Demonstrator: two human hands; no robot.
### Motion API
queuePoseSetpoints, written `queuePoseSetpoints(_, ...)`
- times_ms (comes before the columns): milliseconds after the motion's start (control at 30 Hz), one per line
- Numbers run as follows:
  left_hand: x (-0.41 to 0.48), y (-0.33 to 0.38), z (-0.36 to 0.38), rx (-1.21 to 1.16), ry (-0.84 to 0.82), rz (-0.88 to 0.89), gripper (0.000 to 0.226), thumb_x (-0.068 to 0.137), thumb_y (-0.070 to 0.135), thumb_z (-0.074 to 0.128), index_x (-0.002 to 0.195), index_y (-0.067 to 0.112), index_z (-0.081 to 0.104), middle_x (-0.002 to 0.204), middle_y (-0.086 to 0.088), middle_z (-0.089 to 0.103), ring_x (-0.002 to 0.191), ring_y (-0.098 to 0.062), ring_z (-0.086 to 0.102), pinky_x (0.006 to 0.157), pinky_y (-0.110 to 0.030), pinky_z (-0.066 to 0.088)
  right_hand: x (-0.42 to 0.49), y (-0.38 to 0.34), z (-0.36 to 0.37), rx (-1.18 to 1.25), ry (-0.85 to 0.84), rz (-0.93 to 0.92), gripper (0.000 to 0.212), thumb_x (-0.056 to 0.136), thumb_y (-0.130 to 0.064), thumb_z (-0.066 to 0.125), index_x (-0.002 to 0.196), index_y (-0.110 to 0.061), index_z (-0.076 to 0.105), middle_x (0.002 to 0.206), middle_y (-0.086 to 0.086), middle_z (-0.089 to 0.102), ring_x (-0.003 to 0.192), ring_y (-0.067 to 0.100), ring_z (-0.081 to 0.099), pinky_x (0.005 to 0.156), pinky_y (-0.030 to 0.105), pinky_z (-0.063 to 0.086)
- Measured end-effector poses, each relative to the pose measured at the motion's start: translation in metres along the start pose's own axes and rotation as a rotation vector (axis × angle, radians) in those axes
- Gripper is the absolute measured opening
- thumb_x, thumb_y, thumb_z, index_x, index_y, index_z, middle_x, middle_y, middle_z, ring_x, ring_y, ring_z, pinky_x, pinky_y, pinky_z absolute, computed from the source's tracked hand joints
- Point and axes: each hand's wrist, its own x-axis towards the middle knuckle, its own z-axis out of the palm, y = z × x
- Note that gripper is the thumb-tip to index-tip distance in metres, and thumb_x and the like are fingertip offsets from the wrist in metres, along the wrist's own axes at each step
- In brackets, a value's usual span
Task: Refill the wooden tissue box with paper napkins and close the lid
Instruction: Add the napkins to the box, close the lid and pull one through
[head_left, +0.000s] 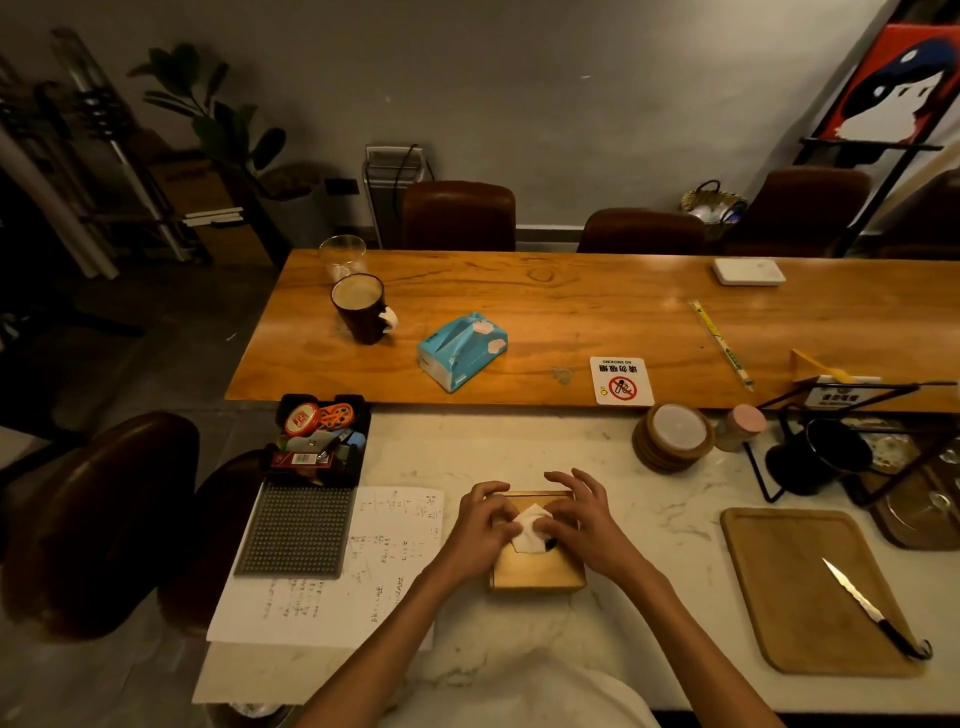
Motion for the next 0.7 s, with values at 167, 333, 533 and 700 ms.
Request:
queuePoseSetpoints(167, 0.003, 0.001, 0.0, -0.022, -0.012, -0.003, 0.011, 0.088, 0.014, 0.064, 0.088, 0.024, 0.06, 0.136, 0.002, 0.044, 0.133, -0.02, 0.038, 0.113, -0.044, 0.033, 0.004, -0.006, 0.002, 0.059, 0.062, 0.013, 0.011, 0.089, -0.029, 0.066, 0.094, -0.022, 0.073, 0.147, -0.007, 0.039, 0.144, 0.018, 0.011, 0.114, 0.037, 0.019)
queuePoseSetpoints(333, 0.004, -0.001, -0.003, 0.001, -0.05, -0.013, 0.004, 0.088, 0.02, 0.065, 0.09, 0.022, 0.063, 0.142, 0.001, 0.039, 0.134, -0.015, 0.035, 0.115, -0.038, 0.031, -0.003, -0.002, 0.003, 0.108, 0.024, 0.028, 0.004, 0.09, -0.03, 0.065, 0.09, -0.033, 0.067, 0.15, -0.004, 0.035, 0.144, 0.019, 0.01, 0.116, 0.044, 0.019)
queuePoseSetpoints(533, 0.006, -0.004, -0.006, -0.046, -0.035, -0.01, 0.015, 0.086, 0.011, 0.067, 0.077, 0.021, 0.061, 0.141, -0.001, 0.045, 0.13, -0.018, 0.045, 0.11, -0.038, 0.039, -0.007, -0.001, -0.005, 0.064, -0.009, -0.002, 0.011, 0.091, -0.031, 0.063, 0.083, -0.03, 0.072, 0.148, -0.008, 0.036, 0.145, 0.015, 0.005, 0.115, 0.042, 0.015)
queuePoseSetpoints(700, 0.008, -0.006, -0.004, -0.016, -0.043, -0.004, 0.004, 0.089, 0.015, 0.063, 0.086, 0.016, 0.063, 0.144, 0.001, 0.042, 0.133, -0.016, 0.042, 0.113, -0.038, 0.035, -0.01, -0.001, 0.0, 0.04, -0.031, 0.002, 0.011, 0.09, -0.036, 0.063, 0.08, -0.036, 0.067, 0.152, -0.006, 0.031, 0.145, 0.016, 0.003, 0.116, 0.045, 0.015)
